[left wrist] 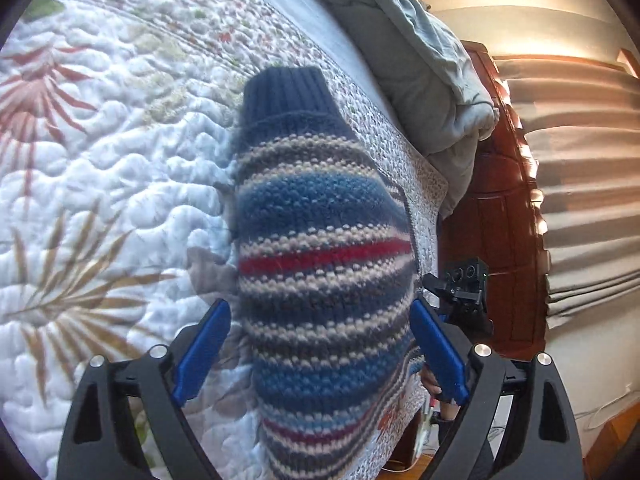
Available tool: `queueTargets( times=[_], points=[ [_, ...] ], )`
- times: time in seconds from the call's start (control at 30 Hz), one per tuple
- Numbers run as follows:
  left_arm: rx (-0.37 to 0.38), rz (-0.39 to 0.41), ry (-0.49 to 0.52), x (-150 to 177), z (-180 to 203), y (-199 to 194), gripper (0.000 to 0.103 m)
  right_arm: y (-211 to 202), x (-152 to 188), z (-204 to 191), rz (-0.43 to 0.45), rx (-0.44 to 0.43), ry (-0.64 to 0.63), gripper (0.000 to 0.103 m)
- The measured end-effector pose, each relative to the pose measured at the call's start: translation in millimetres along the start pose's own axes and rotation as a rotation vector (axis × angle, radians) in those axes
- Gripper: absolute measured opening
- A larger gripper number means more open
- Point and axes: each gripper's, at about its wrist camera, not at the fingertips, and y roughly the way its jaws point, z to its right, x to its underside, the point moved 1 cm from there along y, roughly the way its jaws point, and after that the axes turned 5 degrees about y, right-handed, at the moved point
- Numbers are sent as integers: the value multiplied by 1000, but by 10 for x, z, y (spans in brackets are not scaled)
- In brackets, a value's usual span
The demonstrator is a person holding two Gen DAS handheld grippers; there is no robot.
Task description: Fold small clothes
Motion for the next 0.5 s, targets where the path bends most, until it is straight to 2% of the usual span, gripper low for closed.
queueTargets(
  times=[0.07,0.17,0.3,0.33,0.37,0.47,0.5],
  points=[
    [44,-16,-1,-16,-27,91,92,63,-48,-52,-17,-22,-20,98],
    [67,-15,0,-48,-70,182,95,178,-83,-154,-52,-67,-54,98],
    [73,-19,-6,-71,-123,244,95,335,-88,-300,-82,-21,-116,94],
    [68,-22,-3,-73,-120,260,95,352,-80,-322,-78,1,-130,76],
    [62,-26,0,-86,-131,262,95,351,-67,-313,-81,-3,-130,67],
    [38,-43,14,-83,-76,301,94,282,-4,-216,-67,-3,-125,45],
    [22,-49,28,-84,-45,325,94,274,2,-190,-60,-1,-124,43]
  ],
)
